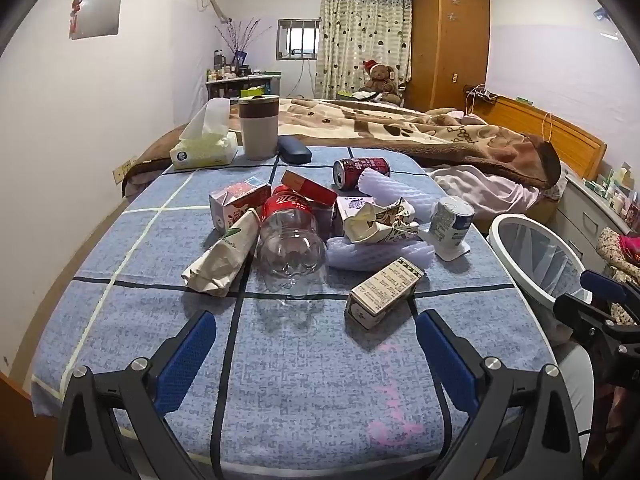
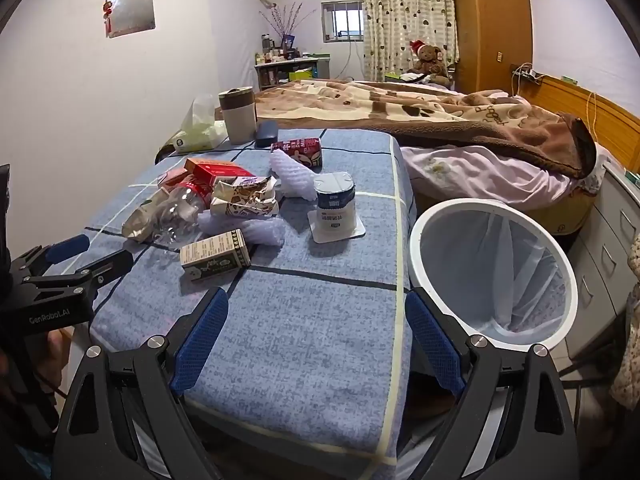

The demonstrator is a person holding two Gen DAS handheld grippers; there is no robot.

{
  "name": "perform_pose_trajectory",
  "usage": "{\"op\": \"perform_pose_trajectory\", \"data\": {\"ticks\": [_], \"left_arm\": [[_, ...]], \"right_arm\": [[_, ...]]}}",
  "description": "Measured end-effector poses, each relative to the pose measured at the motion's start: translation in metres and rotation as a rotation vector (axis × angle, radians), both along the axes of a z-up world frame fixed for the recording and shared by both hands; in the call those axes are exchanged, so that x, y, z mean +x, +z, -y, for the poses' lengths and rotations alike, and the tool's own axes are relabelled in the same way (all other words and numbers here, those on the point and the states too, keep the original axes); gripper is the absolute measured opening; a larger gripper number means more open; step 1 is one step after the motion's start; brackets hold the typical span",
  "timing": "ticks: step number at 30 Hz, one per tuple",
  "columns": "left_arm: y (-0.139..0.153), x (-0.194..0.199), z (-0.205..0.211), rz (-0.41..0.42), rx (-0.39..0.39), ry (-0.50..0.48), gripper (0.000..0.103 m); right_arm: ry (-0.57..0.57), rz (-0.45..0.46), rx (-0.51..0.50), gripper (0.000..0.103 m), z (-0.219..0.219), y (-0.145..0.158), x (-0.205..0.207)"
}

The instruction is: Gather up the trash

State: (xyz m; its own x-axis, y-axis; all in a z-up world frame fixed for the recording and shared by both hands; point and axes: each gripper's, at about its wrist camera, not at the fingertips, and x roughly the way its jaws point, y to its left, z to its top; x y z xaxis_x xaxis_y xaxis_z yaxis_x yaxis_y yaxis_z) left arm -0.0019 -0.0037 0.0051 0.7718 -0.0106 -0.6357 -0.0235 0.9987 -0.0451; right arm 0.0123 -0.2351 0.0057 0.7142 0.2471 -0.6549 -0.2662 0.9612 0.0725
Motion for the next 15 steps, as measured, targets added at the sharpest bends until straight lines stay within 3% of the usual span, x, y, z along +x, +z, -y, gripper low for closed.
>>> {"op": "perform_pose_trajectory", "data": {"ticks": [15], "left_arm": [[0.0025,-0.0019,0.0025,0.012,0.001,-0.008,0.102]], "right_arm": [[-0.003,0.005,-0.003,0.092,-0.0002,0.0017,-0.0014]]}}
